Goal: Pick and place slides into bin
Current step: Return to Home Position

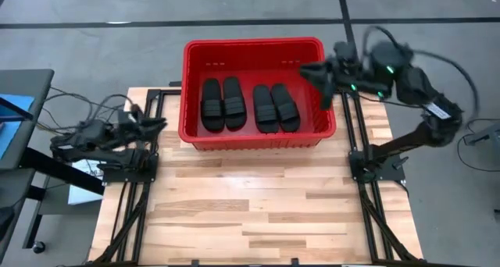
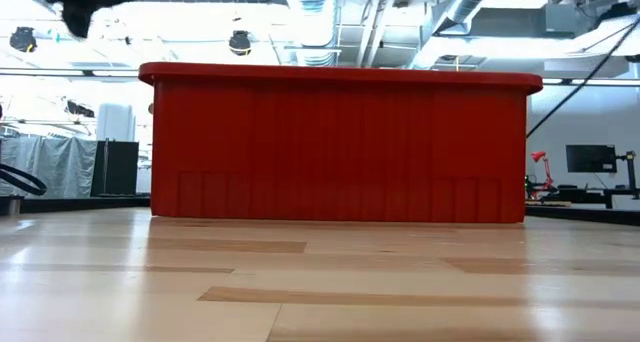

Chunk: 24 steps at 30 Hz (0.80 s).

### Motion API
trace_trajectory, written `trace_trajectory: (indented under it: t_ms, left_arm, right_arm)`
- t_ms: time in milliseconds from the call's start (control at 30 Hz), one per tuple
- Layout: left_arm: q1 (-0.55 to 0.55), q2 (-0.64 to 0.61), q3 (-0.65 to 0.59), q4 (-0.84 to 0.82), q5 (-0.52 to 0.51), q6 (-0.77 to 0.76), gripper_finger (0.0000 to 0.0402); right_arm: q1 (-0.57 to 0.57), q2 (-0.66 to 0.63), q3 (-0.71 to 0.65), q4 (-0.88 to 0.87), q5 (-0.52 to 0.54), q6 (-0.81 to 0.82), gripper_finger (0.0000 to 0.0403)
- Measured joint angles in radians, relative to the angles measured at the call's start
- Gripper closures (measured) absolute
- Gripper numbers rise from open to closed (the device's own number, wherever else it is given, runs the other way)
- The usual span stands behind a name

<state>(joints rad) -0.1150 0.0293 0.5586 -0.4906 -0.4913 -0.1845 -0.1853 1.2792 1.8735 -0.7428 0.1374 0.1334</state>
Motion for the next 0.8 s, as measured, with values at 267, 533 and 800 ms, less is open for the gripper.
trace_trajectory:
  t_ms: [267,533,800]
  left_arm:
    - [-0.001,-0.029,-0.129,0.144,0.147,-0.061,0.0325]
    - [-0.003,-0.026,-0.196,0.171,0.173,-0.092,0.0325]
    - [-0.005,-0.025,-0.314,0.384,0.230,-0.114,0.0325]
  right_arm:
    - [0.343,-0.240,-0.408,0.375,0.146,0.078,0.0336]
    - [0.583,-0.398,-0.687,0.456,0.342,0.186,0.0336]
    - [0.663,-0.504,-0.897,0.451,0.439,0.278,0.0336]
